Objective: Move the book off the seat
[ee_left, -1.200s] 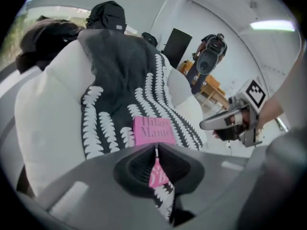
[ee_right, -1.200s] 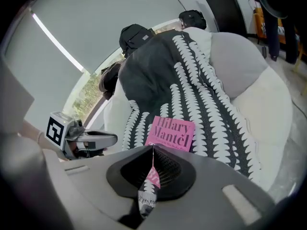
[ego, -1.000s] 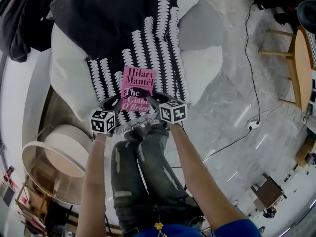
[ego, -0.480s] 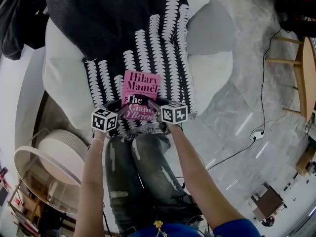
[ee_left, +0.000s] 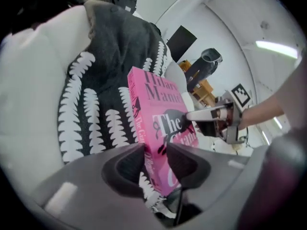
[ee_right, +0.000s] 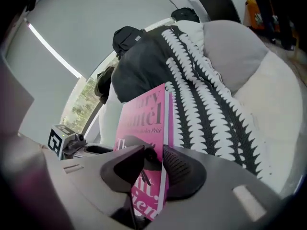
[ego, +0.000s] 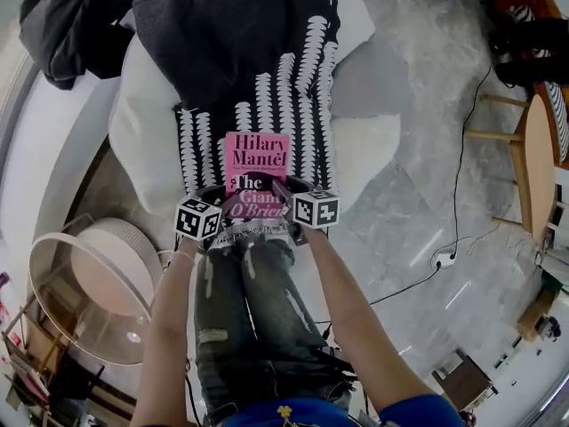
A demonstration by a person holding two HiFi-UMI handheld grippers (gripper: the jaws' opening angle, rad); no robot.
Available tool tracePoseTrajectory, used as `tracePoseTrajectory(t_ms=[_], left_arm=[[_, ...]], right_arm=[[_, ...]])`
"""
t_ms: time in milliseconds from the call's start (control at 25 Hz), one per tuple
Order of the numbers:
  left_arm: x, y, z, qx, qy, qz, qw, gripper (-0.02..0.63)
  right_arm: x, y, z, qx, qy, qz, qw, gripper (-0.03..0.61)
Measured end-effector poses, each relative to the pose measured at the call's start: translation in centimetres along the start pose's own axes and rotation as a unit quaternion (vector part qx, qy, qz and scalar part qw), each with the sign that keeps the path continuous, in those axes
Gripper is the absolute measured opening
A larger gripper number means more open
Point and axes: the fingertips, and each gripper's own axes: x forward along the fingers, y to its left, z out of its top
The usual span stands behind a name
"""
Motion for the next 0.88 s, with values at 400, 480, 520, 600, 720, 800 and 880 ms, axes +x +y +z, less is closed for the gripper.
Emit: tracePoseTrajectory(t_ms=[400,480,520,600,720,800,880], left_arm=[[-10.5,-8.1,5.8,0.003,-0.015,0.015,0.9998,0.132],[-12.5,-9.9,7.0,0.002,-0.020,0.016,0.9997,0.132],[-13.4,-10.7,7.8,0.003,-0.024,0.017,0.9996,0.132],[-15.0,-12.2,9.2,0.008,-0.031,0.020,0.9993,0.132],[-17.3,-14.4,10.0,0.010,-0.036,0.021,0.9991,0.132],[-18.8,-16.0,10.2,0.007,-0.037,0.022,0.9990,0.132],[-20.1,-17.4,10.4,0.002,-0.040,0.022,0.9990,0.132]], right_arm=[[-11.0,7.6,5.5,-0.011,0.001,-0.003,1.000,0.120],[-13.3,8.9,6.7,-0.013,-0.003,-0.005,1.000,0.120],[-14.4,9.5,7.4,-0.014,-0.006,-0.005,1.000,0.120],[-16.4,10.7,8.7,-0.017,-0.013,-0.005,1.000,0.120],[-19.4,12.6,9.6,-0.025,-0.015,-0.007,1.000,0.120],[-21.3,13.7,9.7,-0.024,-0.014,-0.007,1.000,0.120],[-23.0,14.7,10.0,-0.023,-0.020,-0.008,0.999,0.120]])
